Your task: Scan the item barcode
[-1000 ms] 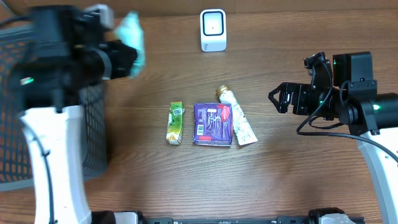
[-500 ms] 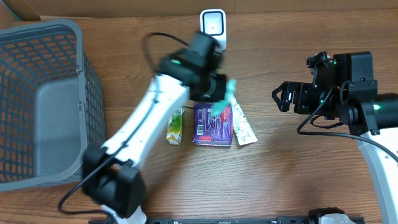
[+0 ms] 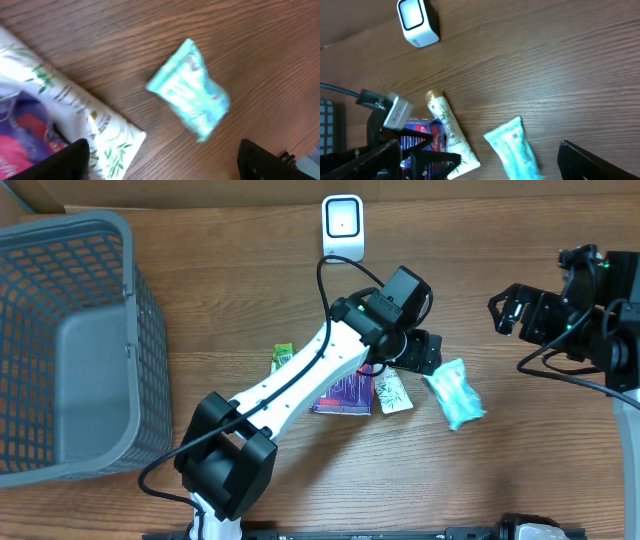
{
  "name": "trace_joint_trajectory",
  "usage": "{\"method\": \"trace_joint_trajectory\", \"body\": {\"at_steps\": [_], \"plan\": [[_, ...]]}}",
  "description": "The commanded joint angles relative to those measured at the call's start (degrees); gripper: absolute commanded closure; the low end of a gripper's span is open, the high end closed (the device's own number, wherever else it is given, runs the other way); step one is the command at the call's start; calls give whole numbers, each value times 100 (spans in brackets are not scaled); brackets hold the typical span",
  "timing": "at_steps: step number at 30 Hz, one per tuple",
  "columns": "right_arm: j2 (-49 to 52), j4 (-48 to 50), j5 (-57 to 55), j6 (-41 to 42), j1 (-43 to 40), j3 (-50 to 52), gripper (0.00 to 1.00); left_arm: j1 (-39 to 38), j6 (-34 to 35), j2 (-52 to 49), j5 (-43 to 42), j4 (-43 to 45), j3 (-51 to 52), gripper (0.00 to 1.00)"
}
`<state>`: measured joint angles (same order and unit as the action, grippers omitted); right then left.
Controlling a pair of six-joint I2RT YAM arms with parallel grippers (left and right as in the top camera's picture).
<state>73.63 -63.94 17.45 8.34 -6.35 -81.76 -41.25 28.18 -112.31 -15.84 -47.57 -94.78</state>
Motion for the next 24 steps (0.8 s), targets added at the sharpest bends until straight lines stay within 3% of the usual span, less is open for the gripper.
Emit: {"method": "trace_joint_trajectory", "body": {"at_steps": [1,7,12,24], "plan": [[-85,4,247,70,-59,-168,0,256,-31,46,-24,-289,-535,14],[-83,-210,472,63,-46,-151,0,787,-295,339,505,-1810,-1628,12],[26,-507,470,63,-48,-144,0,1250,-389,680,944,-2754,-1788,11],[409,-920,557,221,-55,-142,5,1727,-1298,2000,1528,-3080,-1788,6]]}}
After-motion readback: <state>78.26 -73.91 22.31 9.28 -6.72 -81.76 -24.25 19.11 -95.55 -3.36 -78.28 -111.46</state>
